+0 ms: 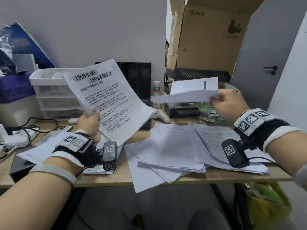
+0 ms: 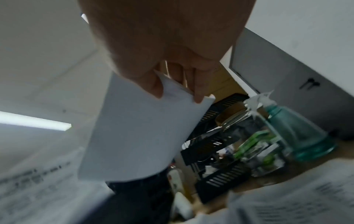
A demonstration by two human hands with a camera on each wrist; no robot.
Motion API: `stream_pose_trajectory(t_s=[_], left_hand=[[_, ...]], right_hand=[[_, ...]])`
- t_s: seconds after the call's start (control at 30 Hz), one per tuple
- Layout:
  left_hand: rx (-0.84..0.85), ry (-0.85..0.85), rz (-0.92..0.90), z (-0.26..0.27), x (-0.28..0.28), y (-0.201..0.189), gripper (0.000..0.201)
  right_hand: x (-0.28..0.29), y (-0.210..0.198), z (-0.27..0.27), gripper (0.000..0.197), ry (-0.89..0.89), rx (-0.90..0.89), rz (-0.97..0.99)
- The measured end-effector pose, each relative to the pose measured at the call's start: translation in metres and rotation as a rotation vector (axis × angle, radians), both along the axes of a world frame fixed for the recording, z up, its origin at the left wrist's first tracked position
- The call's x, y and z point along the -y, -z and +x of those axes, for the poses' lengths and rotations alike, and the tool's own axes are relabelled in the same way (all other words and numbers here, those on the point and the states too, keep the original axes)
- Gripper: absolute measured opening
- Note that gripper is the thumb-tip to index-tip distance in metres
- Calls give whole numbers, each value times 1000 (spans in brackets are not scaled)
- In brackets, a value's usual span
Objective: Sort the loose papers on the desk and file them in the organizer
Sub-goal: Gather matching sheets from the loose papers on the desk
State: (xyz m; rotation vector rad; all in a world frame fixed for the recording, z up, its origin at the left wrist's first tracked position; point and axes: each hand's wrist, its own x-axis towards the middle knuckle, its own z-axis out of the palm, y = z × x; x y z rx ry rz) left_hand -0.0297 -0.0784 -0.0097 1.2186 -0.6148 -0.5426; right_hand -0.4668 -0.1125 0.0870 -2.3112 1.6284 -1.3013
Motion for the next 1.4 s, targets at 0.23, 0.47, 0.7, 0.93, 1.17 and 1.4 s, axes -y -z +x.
stream_pose_trajectory(t_s=[0.23, 0.47, 0.7, 0.93, 1.17, 1.4], left_hand=[[-47, -4, 12, 13, -6, 13, 56], [-139, 100, 63, 0, -21, 4, 12], [-117, 107, 80, 6, -27, 4, 5], [-73, 51, 139, 5, -33, 4, 6], [-60, 58, 142, -3, -32, 4, 35], [-94, 190, 131, -20, -37, -7, 17]], right_hand=[[-13, 39, -5, 60, 1, -906, 779], [-52, 66, 66, 86, -375, -918, 740], [-34, 59, 67, 19, -146, -830, 511], [-20, -4, 10, 32, 205, -128, 196], [-32, 4, 12, 32, 187, -205, 174], [-19, 17, 13, 17, 300, -253, 239]])
